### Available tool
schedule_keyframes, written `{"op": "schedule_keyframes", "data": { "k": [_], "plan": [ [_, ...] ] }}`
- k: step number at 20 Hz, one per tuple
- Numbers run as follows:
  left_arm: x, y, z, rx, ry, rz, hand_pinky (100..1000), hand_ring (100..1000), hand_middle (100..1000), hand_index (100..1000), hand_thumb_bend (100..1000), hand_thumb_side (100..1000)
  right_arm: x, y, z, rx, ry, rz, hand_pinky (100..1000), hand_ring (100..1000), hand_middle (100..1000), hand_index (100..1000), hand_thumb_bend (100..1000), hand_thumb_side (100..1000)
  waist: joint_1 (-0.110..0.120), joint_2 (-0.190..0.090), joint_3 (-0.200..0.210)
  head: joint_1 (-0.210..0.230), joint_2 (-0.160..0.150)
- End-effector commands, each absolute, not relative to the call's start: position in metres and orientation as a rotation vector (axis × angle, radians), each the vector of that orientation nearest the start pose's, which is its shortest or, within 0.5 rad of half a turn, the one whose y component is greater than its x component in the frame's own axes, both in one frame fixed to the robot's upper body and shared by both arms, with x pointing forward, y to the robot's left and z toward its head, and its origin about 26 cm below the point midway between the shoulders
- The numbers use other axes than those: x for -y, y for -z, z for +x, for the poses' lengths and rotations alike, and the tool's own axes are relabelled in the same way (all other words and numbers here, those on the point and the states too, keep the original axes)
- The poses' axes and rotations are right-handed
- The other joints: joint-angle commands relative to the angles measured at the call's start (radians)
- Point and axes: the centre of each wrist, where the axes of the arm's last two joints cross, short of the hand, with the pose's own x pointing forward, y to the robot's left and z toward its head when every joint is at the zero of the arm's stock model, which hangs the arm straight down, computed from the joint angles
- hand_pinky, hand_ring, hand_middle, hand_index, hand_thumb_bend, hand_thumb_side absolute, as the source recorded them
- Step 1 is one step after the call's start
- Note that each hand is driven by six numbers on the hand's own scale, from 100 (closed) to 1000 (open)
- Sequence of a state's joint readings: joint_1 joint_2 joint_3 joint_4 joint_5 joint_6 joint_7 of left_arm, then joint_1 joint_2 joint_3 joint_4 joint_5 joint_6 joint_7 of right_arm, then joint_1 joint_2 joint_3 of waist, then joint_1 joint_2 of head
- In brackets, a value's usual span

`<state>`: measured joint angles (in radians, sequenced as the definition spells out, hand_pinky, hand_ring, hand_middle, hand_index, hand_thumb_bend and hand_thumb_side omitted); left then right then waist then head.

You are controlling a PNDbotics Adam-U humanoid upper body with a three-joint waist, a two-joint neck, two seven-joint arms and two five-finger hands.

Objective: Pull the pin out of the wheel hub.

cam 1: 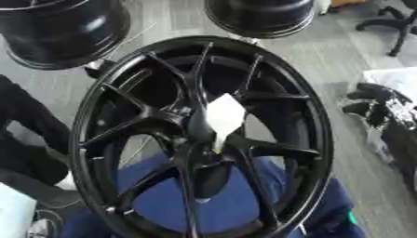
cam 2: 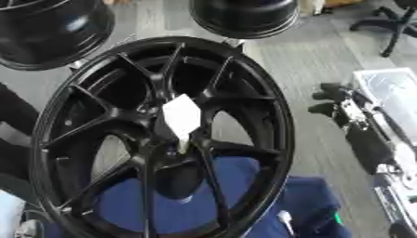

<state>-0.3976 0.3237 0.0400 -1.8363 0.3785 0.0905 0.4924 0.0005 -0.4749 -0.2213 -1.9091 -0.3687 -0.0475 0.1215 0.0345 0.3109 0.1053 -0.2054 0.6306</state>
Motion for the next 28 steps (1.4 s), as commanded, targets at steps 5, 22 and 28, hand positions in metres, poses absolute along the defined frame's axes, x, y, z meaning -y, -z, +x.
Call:
{"op": "schedule_keyframes", "data": {
  "k": [5,22,28],
  "plan": [
    [-0.277,-0.205,0.332,2.098,-0.376,0.114,611,728,657,716,144,738,0.377,-0.191,0.256,2.153,-0.327,-0.082,912,761,798,863,100,601,-0.019,-0.031,-0.01,0.005,0.007],
    [-0.292,-0.198,0.327,2.075,-0.356,0.197,610,730,657,715,140,742,0.35,-0.295,0.278,2.348,-0.984,0.184,923,808,842,889,100,521,-0.045,-0.043,-0.056,0.023,0.034],
    [-0.291,-0.198,0.327,2.072,-0.344,0.196,610,730,658,714,139,742,0.334,-0.313,0.281,2.333,-1.388,0.212,926,836,866,914,100,463,-0.049,-0.044,-0.052,0.014,0.04]
  ]
}}
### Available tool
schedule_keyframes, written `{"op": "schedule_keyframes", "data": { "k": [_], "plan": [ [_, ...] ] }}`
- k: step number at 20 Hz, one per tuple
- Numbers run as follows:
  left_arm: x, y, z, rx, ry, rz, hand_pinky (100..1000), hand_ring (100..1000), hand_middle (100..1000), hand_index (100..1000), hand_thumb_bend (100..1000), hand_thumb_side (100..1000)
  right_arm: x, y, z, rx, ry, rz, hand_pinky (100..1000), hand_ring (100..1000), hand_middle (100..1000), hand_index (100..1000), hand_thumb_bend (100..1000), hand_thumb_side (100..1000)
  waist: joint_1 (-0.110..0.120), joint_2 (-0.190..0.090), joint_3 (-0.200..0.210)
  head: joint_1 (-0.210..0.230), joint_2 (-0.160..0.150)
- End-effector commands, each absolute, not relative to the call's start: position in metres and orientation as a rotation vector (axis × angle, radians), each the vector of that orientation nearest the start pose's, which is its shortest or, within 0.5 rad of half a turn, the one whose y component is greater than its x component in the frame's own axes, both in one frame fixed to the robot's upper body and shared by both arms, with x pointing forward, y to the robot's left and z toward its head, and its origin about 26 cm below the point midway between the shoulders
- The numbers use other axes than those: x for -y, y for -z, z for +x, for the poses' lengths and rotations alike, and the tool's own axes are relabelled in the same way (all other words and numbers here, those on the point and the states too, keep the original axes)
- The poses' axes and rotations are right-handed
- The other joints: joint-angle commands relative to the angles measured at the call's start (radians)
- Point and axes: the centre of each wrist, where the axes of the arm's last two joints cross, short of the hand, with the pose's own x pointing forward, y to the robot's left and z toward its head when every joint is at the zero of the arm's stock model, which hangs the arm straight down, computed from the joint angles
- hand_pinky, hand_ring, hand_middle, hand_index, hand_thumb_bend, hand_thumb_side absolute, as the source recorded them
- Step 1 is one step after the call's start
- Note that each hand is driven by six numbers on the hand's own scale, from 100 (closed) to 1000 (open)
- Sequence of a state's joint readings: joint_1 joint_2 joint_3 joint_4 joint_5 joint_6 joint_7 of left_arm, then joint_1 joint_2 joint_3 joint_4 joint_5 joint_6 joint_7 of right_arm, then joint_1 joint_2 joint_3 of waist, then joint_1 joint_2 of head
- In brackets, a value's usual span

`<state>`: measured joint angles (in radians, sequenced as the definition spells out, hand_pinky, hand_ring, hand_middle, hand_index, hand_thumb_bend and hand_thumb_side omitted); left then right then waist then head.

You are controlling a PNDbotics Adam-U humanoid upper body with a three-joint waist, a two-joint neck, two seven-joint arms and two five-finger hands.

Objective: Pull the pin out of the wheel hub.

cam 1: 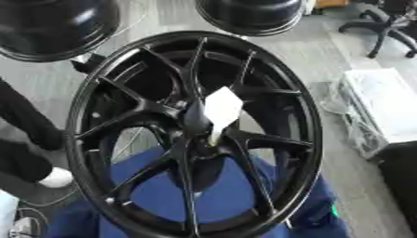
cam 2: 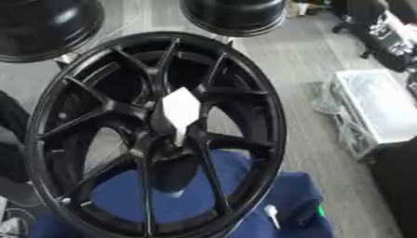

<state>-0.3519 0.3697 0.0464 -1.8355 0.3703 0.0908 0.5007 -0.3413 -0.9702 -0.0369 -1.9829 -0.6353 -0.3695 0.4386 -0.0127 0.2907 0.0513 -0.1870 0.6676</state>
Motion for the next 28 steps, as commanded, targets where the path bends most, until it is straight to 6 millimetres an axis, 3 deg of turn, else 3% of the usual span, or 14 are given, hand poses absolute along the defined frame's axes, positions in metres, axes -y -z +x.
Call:
{"op": "schedule_keyframes", "data": {
  "k": [1,4,5,9,18,19,21,28],
  "plan": [
    [-0.291,-0.197,0.327,2.071,-0.342,0.195,610,730,658,714,139,743,0.333,-0.315,0.281,-2.982,1.874,-0.258,927,839,867,915,100,458,-0.003,-0.024,0.002,-0.004,0.005],
    [-0.29,-0.197,0.327,2.068,-0.333,0.192,610,731,658,714,139,743,0.328,-0.319,0.282,-2.778,2.031,-0.18,923,846,858,911,100,392,-0.005,-0.024,0.004,-0.007,0.006],
    [-0.29,-0.197,0.327,2.068,-0.33,0.19,611,731,658,713,139,743,0.327,-0.32,0.282,-2.705,2.078,-0.155,920,846,857,906,100,294,-0.006,-0.024,0.006,-0.009,0.007],
    [-0.289,-0.197,0.328,2.067,-0.325,0.185,611,731,658,713,139,744,0.322,-0.316,0.283,-2.426,2.247,-0.08,911,847,852,895,100,161,-0.007,-0.024,0.01,-0.015,0.007],
    [-0.288,-0.197,0.328,2.066,-0.316,0.177,611,733,659,713,139,744,0.313,-0.299,0.287,-2.092,2.471,0.069,903,844,835,891,100,225,-0.008,-0.022,0.017,-0.03,0.008],
    [-0.288,-0.197,0.328,2.067,-0.316,0.177,611,733,660,713,139,744,0.312,-0.297,0.287,-2.076,2.483,0.088,903,842,836,896,100,192,-0.008,-0.022,0.018,-0.032,0.009],
    [-0.288,-0.198,0.328,2.067,-0.318,0.177,611,733,660,713,139,744,0.309,-0.294,0.288,-2.061,2.493,0.127,901,837,834,903,100,241,-0.009,-0.022,0.019,-0.035,0.01],
    [-0.292,-0.2,0.328,2.078,-0.335,0.192,613,733,659,712,140,739,0.295,-0.297,0.292,-2.079,2.483,0.239,897,826,831,912,100,249,-0.011,-0.022,0.022,-0.045,0.017]
  ]
}}
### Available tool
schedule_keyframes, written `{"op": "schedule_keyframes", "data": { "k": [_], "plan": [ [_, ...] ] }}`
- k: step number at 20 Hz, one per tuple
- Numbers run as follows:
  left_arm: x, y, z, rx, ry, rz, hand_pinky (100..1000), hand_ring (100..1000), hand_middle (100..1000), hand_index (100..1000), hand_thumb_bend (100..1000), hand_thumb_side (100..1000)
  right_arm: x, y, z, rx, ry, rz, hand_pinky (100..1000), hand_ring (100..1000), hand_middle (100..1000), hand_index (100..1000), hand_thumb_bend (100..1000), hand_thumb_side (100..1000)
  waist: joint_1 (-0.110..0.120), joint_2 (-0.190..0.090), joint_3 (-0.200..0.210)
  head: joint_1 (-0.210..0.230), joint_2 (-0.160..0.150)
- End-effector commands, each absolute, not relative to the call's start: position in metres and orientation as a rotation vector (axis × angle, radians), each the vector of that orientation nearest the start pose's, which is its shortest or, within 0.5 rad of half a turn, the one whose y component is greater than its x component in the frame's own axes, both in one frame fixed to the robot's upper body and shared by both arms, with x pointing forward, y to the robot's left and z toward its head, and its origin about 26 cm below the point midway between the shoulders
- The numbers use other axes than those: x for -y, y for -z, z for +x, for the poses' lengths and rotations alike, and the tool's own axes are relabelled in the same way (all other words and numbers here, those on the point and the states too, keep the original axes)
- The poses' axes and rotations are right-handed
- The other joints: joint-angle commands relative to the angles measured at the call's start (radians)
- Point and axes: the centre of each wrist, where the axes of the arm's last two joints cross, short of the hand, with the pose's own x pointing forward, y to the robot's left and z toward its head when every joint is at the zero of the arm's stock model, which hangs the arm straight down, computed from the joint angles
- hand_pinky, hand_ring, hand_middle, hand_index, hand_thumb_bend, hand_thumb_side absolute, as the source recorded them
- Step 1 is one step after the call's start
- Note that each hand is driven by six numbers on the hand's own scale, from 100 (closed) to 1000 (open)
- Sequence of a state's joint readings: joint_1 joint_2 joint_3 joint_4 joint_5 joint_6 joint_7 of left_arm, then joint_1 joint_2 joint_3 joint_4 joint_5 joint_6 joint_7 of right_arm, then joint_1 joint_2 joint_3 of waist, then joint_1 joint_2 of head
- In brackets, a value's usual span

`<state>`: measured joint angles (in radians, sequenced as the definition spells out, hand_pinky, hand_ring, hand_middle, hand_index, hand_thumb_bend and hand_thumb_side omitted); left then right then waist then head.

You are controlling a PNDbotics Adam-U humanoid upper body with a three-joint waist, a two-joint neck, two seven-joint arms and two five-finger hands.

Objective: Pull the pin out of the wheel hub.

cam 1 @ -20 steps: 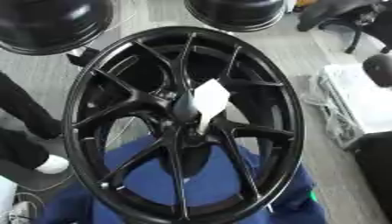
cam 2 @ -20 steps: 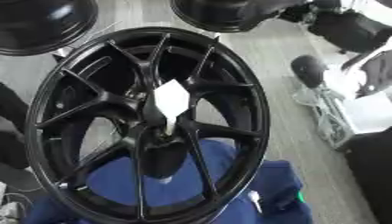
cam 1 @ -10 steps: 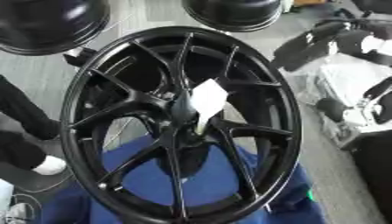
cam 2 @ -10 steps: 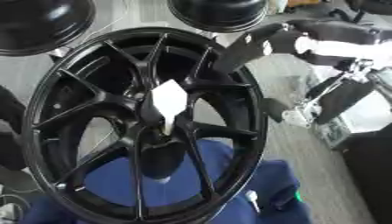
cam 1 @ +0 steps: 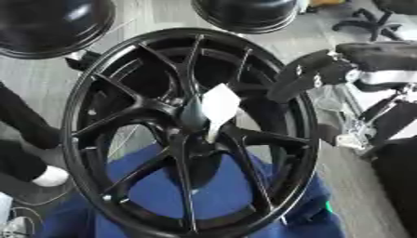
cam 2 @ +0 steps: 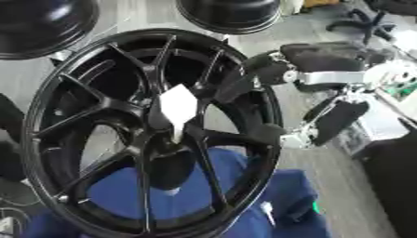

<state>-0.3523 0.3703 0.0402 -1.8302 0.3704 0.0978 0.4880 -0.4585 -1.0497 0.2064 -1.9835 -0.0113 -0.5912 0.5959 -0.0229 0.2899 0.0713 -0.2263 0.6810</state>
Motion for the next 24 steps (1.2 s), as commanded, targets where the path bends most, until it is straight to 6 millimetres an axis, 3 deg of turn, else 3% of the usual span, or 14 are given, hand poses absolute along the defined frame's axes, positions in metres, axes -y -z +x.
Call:
{"op": "schedule_keyframes", "data": {
  "k": [1,17,24],
  "plan": [
    [-0.292,-0.2,0.327,2.082,-0.341,0.197,613,734,659,712,140,739,0.292,-0.297,0.292,-2.085,2.486,0.249,897,824,829,909,100,251,-0.001,-0.021,0.002,-0.007,0.004],
    [-0.329,-0.211,0.315,2.128,-0.42,0.369,614,734,651,703,119,723,0.269,-0.314,0.296,-2.219,2.491,0.461,924,844,841,921,100,315,0.007,-0.024,-0.009,-0.033,0.018],
    [-0.341,-0.204,0.31,2.094,-0.436,0.437,612,734,650,698,111,726,0.263,-0.319,0.296,-2.288,2.463,0.566,950,851,843,937,191,305,0.015,-0.014,-0.004,-0.023,0.02]
  ]
}}
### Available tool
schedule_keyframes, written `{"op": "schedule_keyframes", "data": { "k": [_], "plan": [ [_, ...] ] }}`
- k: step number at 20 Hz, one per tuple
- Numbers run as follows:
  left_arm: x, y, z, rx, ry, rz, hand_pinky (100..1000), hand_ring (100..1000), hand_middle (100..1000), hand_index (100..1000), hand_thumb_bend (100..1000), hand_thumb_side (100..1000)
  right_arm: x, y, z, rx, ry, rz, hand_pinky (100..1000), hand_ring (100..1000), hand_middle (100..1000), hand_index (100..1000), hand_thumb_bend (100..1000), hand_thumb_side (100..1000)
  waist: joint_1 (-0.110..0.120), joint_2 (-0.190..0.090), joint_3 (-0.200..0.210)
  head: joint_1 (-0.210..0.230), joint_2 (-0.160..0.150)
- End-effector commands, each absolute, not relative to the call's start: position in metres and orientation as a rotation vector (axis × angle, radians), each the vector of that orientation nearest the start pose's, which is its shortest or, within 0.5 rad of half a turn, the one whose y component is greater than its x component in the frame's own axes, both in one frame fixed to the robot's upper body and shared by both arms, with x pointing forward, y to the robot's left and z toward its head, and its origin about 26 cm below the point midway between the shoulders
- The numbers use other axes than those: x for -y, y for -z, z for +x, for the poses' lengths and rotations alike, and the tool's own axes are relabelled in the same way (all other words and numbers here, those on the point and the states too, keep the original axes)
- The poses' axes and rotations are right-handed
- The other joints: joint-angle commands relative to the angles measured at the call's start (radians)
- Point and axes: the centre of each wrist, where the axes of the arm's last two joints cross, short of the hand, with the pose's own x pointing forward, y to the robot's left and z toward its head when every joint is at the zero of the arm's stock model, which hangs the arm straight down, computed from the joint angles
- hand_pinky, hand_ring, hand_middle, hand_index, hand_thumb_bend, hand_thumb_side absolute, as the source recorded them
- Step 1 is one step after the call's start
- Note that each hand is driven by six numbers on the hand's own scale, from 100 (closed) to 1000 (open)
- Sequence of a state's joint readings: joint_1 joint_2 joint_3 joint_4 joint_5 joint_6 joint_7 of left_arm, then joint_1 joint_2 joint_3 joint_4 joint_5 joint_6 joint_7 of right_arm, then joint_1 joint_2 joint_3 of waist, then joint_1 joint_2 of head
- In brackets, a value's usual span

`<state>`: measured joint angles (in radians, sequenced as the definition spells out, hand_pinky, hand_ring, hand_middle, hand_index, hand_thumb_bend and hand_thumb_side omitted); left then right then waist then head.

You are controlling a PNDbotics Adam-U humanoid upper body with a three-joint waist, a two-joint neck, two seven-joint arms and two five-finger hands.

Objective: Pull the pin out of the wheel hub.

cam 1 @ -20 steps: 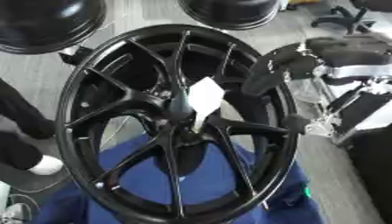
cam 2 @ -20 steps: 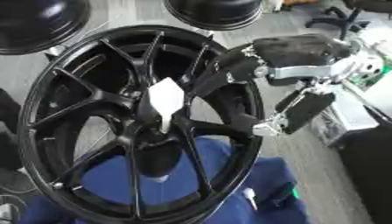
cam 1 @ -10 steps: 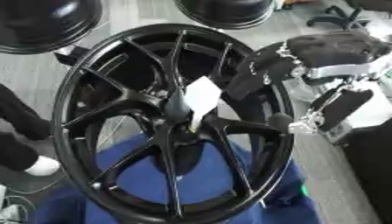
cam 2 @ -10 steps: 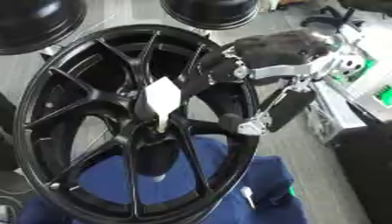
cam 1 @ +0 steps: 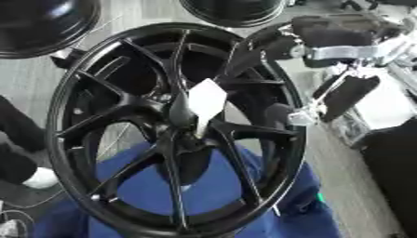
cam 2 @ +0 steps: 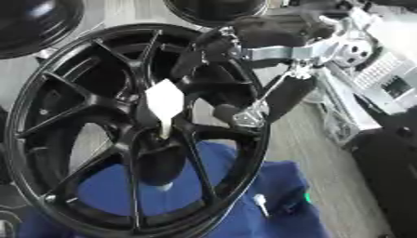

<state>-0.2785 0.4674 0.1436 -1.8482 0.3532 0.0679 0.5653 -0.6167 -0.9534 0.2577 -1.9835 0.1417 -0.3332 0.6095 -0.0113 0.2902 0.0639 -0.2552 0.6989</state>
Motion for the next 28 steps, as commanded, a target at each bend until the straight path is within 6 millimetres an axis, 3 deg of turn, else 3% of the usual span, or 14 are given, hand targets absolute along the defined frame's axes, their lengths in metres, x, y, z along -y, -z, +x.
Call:
{"op": "schedule_keyframes", "data": {
  "k": [1,9,18,28],
  "plan": [
    [-0.34,-0.204,0.31,2.092,-0.442,0.435,612,734,650,697,111,726,0.261,-0.32,0.296,-2.299,2.461,0.578,952,852,844,937,186,301,0.005,-0.012,0.007,0.012,0.001],
    [-0.339,-0.204,0.31,2.09,-0.471,0.427,611,734,648,693,111,725,0.252,-0.321,0.298,-2.344,2.502,0.619,969,872,859,950,179,278,0.009,-0.004,0.041,0.021,-0.004],
    [-0.338,-0.203,0.311,2.085,-0.477,0.417,610,734,647,690,113,726,0.253,-0.312,0.313,-2.355,2.595,0.641,973,881,870,953,147,271,-0.001,-0.005,0.071,-0.015,-0.006],
    [-0.339,-0.2,0.31,2.07,-0.48,0.424,608,732,641,685,110,727,0.258,-0.301,0.325,-2.315,2.762,0.55,989,910,903,967,107,253,-0.012,-0.003,0.086,-0.046,-0.002]
  ]
}}
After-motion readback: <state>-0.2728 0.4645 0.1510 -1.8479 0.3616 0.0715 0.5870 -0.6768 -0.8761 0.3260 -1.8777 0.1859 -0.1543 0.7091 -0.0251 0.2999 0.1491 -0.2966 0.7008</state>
